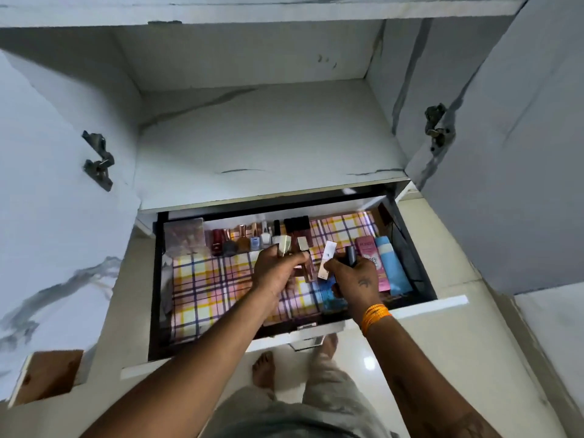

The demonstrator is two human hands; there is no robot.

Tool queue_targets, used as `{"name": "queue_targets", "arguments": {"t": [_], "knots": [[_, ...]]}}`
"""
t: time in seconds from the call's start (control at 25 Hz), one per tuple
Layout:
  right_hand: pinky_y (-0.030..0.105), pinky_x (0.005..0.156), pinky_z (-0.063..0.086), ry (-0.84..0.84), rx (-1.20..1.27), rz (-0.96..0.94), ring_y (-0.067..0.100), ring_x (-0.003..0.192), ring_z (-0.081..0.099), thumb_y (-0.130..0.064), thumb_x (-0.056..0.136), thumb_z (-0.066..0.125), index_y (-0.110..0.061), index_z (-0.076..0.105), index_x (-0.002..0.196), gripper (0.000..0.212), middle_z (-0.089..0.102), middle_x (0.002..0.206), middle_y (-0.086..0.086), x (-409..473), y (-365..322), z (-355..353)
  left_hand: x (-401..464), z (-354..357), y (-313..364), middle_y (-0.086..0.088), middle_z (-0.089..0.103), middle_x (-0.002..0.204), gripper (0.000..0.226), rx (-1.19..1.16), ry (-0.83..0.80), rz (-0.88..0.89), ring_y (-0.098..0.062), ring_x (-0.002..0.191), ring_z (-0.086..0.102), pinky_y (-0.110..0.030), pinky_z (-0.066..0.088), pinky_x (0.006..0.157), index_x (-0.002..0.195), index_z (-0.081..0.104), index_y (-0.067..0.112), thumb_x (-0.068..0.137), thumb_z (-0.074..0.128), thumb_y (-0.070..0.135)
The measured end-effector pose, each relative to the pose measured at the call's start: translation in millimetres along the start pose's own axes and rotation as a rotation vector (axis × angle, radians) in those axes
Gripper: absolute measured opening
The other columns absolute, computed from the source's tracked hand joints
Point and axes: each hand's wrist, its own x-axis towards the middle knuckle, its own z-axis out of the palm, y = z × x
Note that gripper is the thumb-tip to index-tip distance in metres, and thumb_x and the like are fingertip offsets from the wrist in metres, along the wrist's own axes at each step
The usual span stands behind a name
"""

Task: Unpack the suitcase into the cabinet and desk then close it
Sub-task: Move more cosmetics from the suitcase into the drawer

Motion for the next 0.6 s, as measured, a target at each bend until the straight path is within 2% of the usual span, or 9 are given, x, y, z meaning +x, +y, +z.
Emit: {"name": "queue_targets", "arguments": {"t": [0.08,0.16,0.24,0.36,0.48,0.6], "knots": [[0.026,0.047,0.049,-0.008,-0.075,-0.016,0.015,0.049,0.063,-0.015,0.085,0.08,-0.008,0.076,0.078,0.01,0.07,0.063,0.004,30.5,-0.9,1.0,26.2,13.6,-3.9,-0.004,0.079,0.087,0.028,0.105,0.036,0.057,-0.02,0.077,0.076,-0.029,0.056,0.057,0.096,0.072,0.017,0.078,0.09,0.029],[0.029,0.059,0.056,0.011,-0.224,-0.08,0.012,0.064,0.071,-0.029,0.083,0.084,-0.014,0.077,0.078,0.017,0.075,0.07,-0.001,67.0,2.7,4.0,51.8,30.8,-3.8,0.001,0.077,0.093,0.029,0.268,0.057,0.099,-0.018,0.086,0.074,-0.031,0.059,0.073,0.095,0.071,0.021,0.078,0.09,0.034],[0.03,0.071,0.054,-0.021,-0.463,-0.121,0.019,0.079,0.073,-0.043,0.083,0.081,-0.016,0.081,0.084,0.027,0.078,0.08,0.001,103.5,5.2,5.9,76.3,47.7,-5.1,0.006,0.073,0.099,0.038,0.431,0.11,0.106,-0.016,0.089,0.07,-0.028,0.056,0.072,0.105,0.071,0.018,0.08,0.088,0.041],[0.025,0.064,0.042,-0.075,-0.669,-0.212,0.023,0.088,0.073,-0.051,0.085,0.075,-0.012,0.082,0.092,0.04,0.078,0.087,0.005,143.1,-1.5,6.7,106.9,70.1,-9.2,0.0,0.075,0.099,0.039,0.567,0.219,0.171,-0.021,0.092,0.073,-0.034,0.061,0.076,0.112,0.072,0.019,0.084,0.083,0.044],[0.023,0.069,0.036,-0.108,-0.794,-0.266,0.028,0.097,0.072,-0.068,0.086,0.066,-0.012,0.079,0.106,0.061,0.078,0.1,0.009,173.8,-10.7,5.5,131.7,94.8,-7.6,-0.008,0.076,0.118,0.039,0.755,0.312,0.233,-0.027,0.108,0.073,-0.028,0.054,0.084,0.125,0.073,0.019,0.091,0.074,0.04],[0.023,0.072,0.037,-0.121,-0.85,-0.291,0.028,0.103,0.07,-0.066,0.088,0.066,-0.014,0.078,0.107,0.056,0.076,0.106,0.009,192.5,-9.3,3.5,136.1,110.8,-3.7,-0.005,0.077,0.11,0.036,0.829,0.39,0.301,-0.023,0.099,0.074,-0.024,0.043,0.073,0.126,0.072,0.02,0.094,0.072,0.037]]}}
